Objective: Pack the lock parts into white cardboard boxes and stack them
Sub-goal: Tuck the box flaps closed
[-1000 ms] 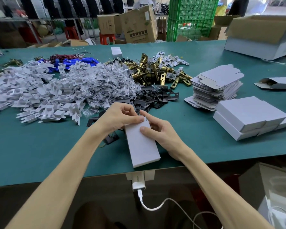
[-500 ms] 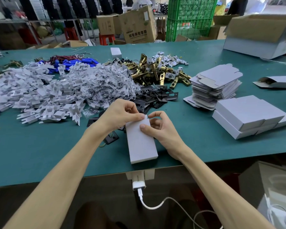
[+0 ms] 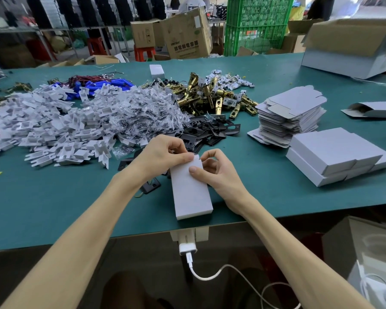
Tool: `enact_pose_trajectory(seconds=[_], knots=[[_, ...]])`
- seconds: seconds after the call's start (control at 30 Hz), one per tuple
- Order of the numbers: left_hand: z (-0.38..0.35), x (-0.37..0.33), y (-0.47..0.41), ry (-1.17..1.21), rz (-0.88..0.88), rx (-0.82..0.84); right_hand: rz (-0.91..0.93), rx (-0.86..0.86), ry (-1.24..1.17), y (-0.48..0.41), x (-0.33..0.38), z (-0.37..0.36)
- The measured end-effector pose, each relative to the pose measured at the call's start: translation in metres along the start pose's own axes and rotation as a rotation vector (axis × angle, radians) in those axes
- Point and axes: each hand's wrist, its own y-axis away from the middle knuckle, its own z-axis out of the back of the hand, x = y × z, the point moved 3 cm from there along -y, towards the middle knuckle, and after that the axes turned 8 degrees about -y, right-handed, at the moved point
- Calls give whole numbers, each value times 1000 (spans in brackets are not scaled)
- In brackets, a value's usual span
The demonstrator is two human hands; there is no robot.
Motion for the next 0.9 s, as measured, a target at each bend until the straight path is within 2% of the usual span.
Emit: enact_pose_trajectory(seconds=[0.1,0.23,0.3,0.37,0.5,0.63,0.9], knots=[[1,6,3,62,23,29,5,-27,-4,-1,-1,0],[-10,16,20,348,135,94,29,-14,-35,-2,0,1],[-18,21,31,487,185,86,48,5,-22,-1,0,1],[-25,24,39,528,192,44,55,15,-12,-1,0,0],[-42,15,44,507,162,-101,68,2,-22,-1,0,2],[-58,1,47,140,39,-341,94,-15,-42,0,0,3],[-57,1,49,114,-21,-449,109,-49,-18,-2,-2,4]])
